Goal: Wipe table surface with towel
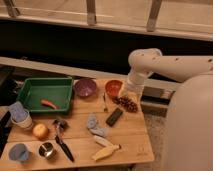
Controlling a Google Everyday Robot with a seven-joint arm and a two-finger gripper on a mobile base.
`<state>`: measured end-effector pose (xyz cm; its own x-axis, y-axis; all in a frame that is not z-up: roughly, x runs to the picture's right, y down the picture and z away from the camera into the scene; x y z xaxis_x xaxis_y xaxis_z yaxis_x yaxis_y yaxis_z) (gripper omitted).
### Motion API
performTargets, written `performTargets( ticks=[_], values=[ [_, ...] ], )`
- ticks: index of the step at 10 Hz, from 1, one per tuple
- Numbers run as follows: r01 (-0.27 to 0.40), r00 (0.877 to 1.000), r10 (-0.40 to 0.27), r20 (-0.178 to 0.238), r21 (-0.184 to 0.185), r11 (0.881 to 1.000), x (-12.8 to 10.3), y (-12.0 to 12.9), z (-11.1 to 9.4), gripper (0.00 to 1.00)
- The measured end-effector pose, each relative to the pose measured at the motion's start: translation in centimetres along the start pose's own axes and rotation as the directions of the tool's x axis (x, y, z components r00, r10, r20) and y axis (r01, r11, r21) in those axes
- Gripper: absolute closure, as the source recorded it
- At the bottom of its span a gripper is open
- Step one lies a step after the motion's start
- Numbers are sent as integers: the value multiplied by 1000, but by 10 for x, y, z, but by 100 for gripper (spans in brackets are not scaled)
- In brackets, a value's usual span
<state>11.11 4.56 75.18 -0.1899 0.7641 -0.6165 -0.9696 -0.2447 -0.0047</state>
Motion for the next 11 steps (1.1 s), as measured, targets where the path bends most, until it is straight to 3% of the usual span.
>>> performTargets(
  ticks=[2, 8, 11],
  values=[
    [63, 998, -63, -7, -43, 997, 18, 42, 7, 36],
    [77, 997, -78, -9, -51, 996, 22, 48, 7, 36],
    [152, 985, -159, -60, -100, 983, 53, 73, 24, 36]
  ],
)
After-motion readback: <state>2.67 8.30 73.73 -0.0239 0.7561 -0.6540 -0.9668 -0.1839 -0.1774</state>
